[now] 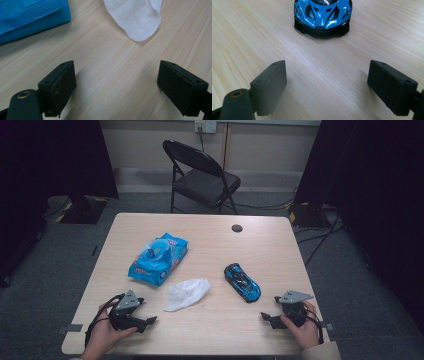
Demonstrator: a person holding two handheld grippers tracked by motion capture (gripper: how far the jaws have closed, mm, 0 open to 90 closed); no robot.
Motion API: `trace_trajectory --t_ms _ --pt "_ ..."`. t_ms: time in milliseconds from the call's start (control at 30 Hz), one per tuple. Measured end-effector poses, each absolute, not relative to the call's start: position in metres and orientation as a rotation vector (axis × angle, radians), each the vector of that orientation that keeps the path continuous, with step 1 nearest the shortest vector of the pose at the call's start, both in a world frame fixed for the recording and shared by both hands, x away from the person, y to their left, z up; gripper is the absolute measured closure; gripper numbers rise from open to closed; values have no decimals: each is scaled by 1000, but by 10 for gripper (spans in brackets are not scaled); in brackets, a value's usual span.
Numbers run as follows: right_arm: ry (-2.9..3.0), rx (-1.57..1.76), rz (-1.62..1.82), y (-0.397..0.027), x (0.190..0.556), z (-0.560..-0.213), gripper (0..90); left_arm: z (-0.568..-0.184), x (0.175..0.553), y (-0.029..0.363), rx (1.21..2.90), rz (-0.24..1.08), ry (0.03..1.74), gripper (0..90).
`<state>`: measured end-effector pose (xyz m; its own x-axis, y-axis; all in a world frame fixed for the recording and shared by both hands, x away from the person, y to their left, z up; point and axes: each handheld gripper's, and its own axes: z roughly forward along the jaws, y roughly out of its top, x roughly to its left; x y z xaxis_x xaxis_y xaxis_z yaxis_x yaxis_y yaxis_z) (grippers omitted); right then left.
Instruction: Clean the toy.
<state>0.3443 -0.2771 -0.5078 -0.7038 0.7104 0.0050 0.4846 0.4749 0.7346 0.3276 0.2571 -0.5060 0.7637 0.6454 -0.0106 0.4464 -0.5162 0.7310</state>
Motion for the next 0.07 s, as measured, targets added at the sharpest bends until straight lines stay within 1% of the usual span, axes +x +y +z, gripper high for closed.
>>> trace_trajectory --t_ms 67 --pt "2424 1015 1064 -277 344 -508 152 -506 328 257 2203 338 811 133"
